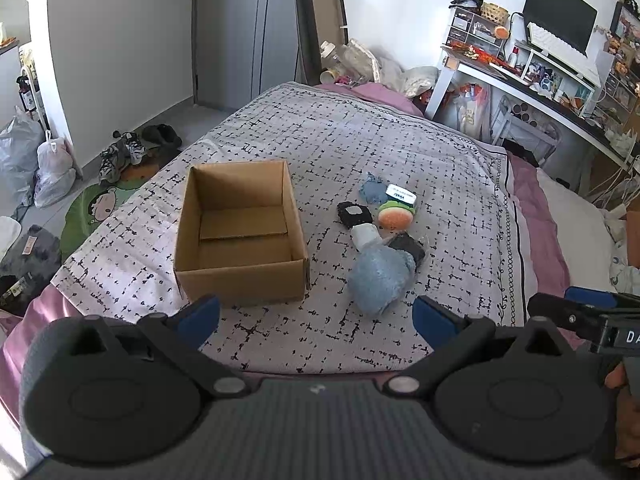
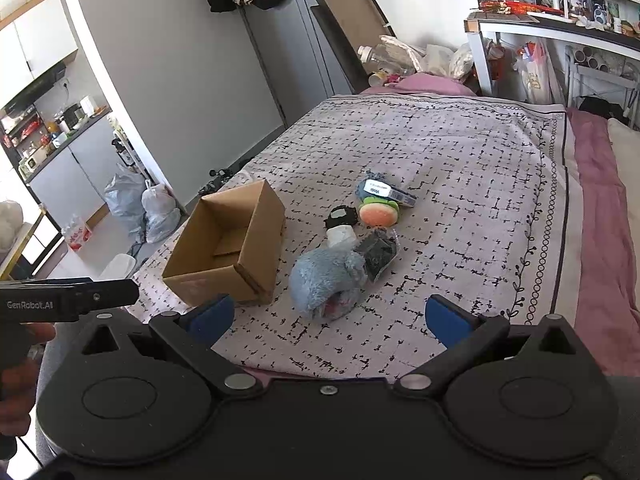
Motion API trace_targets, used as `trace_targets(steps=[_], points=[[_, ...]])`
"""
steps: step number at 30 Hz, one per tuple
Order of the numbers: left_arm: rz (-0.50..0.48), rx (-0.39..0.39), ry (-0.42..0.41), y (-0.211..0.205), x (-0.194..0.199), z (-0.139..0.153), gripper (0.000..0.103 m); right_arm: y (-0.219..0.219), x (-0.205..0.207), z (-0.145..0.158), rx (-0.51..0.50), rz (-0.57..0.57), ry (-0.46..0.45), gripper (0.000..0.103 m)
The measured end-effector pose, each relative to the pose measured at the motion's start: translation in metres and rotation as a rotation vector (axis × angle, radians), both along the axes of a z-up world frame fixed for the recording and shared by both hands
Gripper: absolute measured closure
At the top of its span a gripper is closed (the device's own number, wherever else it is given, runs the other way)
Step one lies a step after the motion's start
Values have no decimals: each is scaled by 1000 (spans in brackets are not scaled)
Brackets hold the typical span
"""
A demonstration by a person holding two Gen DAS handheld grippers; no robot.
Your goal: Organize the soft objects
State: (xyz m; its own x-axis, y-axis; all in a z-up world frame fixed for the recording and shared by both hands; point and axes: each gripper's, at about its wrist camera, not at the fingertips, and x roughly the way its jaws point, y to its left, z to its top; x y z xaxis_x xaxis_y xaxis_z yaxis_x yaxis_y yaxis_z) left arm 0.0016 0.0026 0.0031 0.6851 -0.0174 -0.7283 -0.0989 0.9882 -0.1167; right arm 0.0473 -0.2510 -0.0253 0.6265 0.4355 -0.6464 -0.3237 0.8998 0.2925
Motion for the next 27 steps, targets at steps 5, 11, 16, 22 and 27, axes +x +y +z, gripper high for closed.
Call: trace_targets(steps=[5, 11, 16, 22, 27], points=[[-1, -2, -2, 1, -2, -1, 1, -3, 0, 1, 9, -9, -1, 0], [2, -3, -7, 0, -4, 2, 1, -2, 0, 0, -1, -9, -4, 0], [4, -3, -8, 1, -4, 3, 1, -1, -1, 0, -2, -9, -3, 0], [4, -4, -9, 3, -4, 3, 1, 0, -2, -1, -10, -7, -3, 0], [6, -6, -9, 4, -4, 3, 1, 0, -2, -1, -9, -14, -6, 0]])
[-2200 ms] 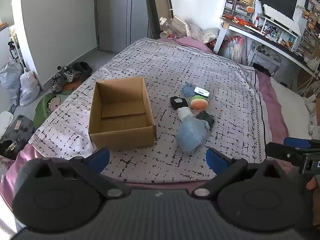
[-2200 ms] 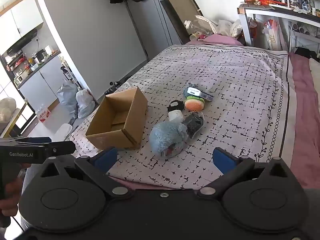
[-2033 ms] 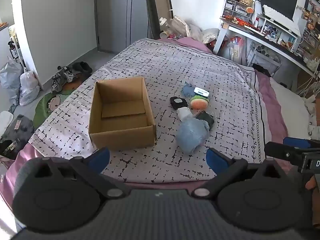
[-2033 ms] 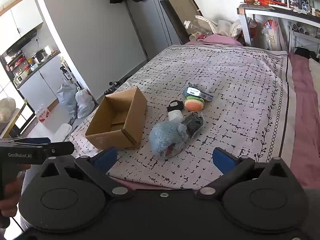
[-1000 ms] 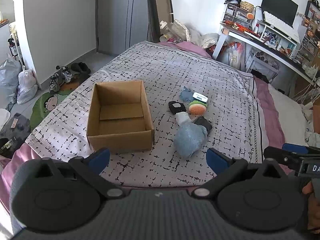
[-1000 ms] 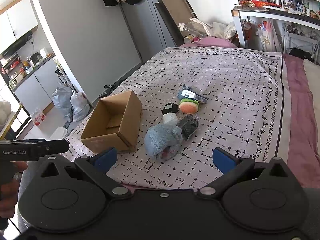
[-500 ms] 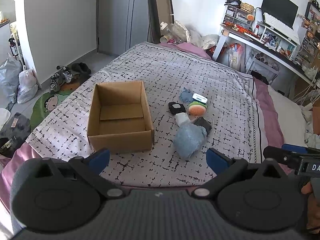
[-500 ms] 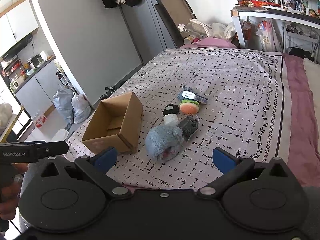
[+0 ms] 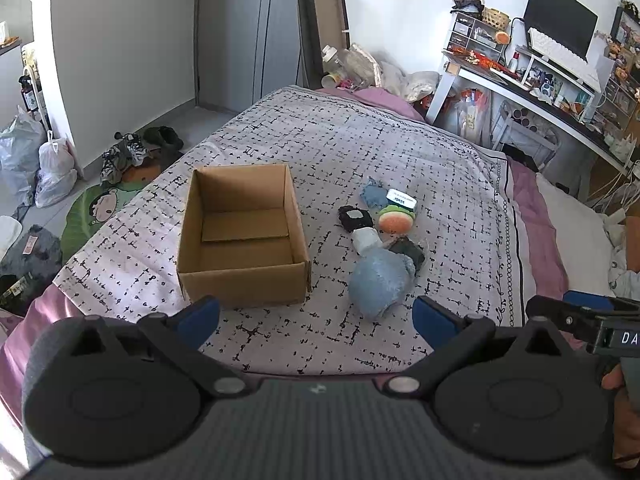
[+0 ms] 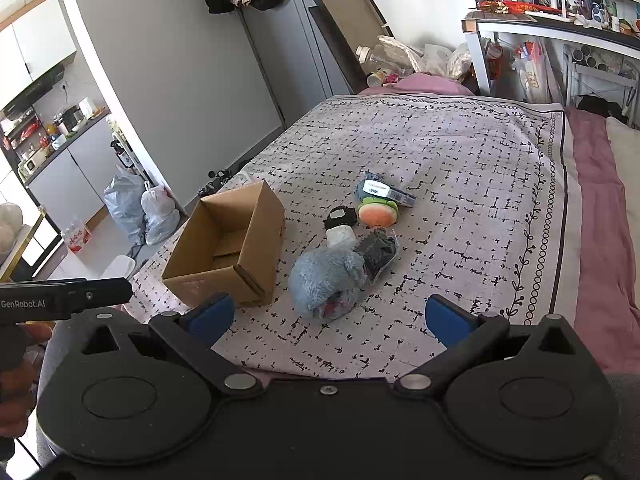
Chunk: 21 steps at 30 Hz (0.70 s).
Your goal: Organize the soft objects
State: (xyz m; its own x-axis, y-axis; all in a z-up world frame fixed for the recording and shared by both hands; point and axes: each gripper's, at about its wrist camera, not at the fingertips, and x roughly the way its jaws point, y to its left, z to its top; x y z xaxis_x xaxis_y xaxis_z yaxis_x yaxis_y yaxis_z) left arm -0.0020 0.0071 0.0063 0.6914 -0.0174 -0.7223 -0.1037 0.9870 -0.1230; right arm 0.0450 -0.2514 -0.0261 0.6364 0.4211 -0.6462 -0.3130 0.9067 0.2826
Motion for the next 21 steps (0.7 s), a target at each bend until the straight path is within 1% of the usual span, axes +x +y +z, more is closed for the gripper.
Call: trace_targets(steps=[17, 21], points=[[-2, 8, -15, -1, 3, 4, 1, -4, 2, 2, 16, -20, 6, 0], [-8, 4, -18, -2, 5, 3, 1, -1, 3, 2, 4, -25, 7, 0]])
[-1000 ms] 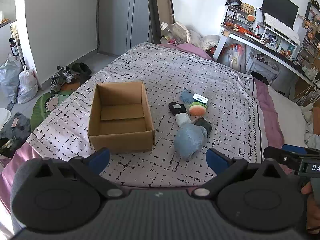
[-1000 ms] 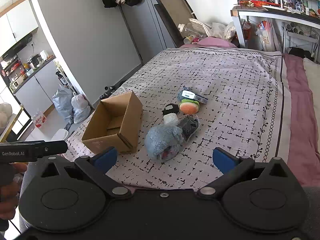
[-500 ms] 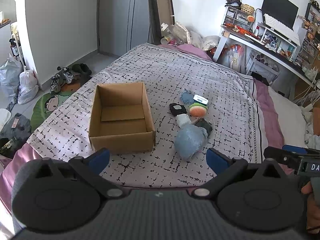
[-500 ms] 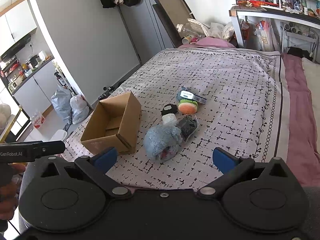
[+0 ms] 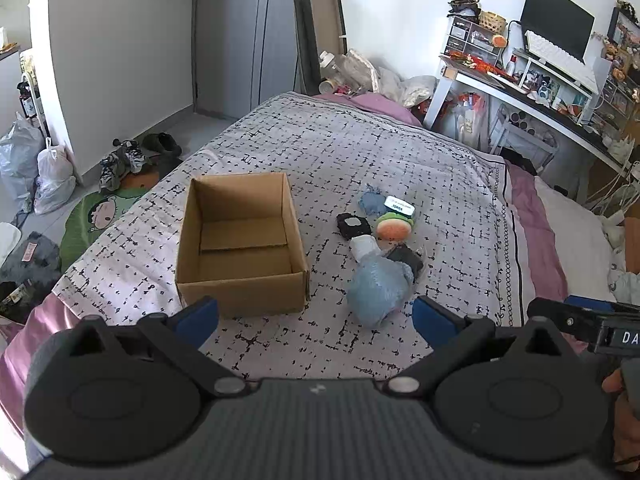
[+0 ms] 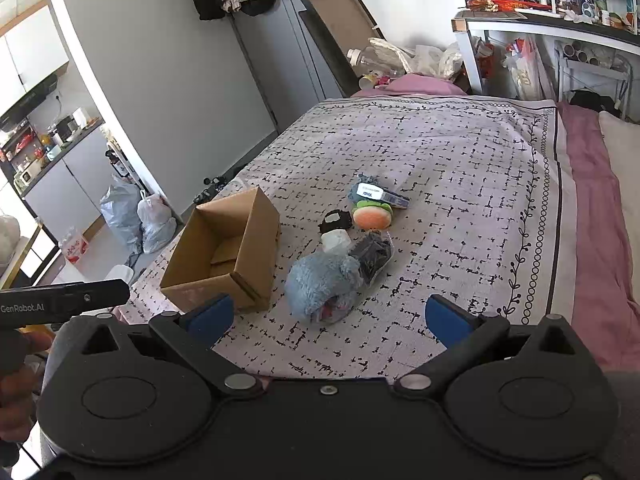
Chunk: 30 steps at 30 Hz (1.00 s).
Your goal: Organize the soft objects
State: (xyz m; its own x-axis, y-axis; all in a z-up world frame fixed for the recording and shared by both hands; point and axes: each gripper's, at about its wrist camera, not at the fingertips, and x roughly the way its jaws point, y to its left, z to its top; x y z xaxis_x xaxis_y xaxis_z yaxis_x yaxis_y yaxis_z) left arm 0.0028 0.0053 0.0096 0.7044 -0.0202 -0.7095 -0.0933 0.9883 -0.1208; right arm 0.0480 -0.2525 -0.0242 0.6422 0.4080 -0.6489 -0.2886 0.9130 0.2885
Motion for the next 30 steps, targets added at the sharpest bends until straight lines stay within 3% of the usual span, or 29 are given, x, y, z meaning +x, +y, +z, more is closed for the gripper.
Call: trace_targets(steps=[15, 27, 30], points=[[-22, -43, -19, -7, 22, -14, 2, 8, 19, -7, -3, -82, 50, 0], [-39, -78, -11, -18, 52, -38, 4, 13, 39, -23, 73, -149, 86, 6], [-62, -79, 5, -24, 58, -46, 9, 9, 43, -28, 97, -170, 89, 7]])
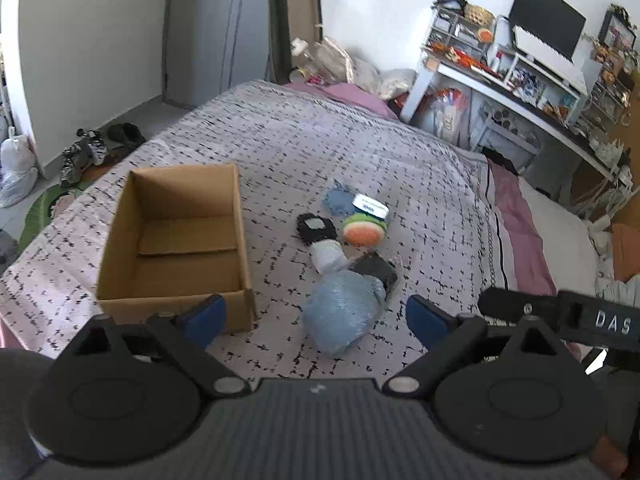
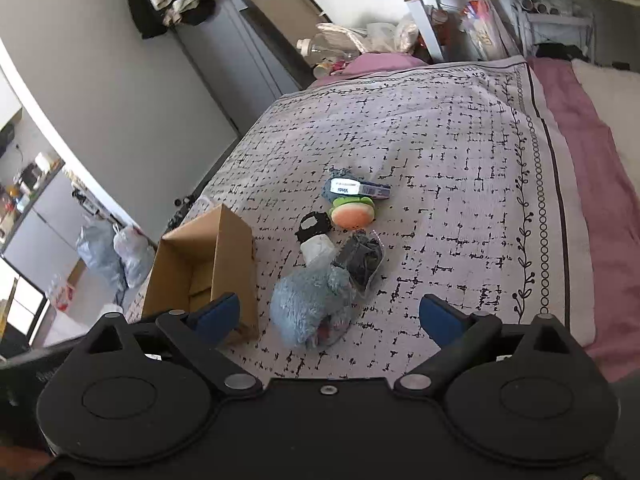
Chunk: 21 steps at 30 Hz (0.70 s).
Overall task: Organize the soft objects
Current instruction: 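Reach the left gripper down and close it on the grey-blue plush toy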
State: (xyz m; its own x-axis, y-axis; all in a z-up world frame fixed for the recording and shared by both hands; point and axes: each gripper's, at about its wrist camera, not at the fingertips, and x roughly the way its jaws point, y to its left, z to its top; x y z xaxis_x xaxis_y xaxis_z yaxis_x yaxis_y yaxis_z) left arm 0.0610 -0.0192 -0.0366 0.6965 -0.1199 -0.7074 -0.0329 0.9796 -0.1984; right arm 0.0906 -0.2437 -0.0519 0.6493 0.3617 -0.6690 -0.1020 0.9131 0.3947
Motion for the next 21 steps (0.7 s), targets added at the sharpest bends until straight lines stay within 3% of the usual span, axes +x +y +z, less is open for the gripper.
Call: trace_targets(steps=[5, 11, 19, 21], points=[[-24, -11, 25, -7, 12, -13, 19, -5, 11, -12, 27, -32, 37, 14], [-81, -3, 98, -20, 32, -31, 32, -11, 22, -23, 48, -73, 63, 30], [-119, 44, 157, -37, 53, -56, 34, -14, 39, -45, 85, -67, 128, 41], [-132, 59, 182, -42, 58, -66, 34, -13, 44, -53, 96, -64, 157, 48]])
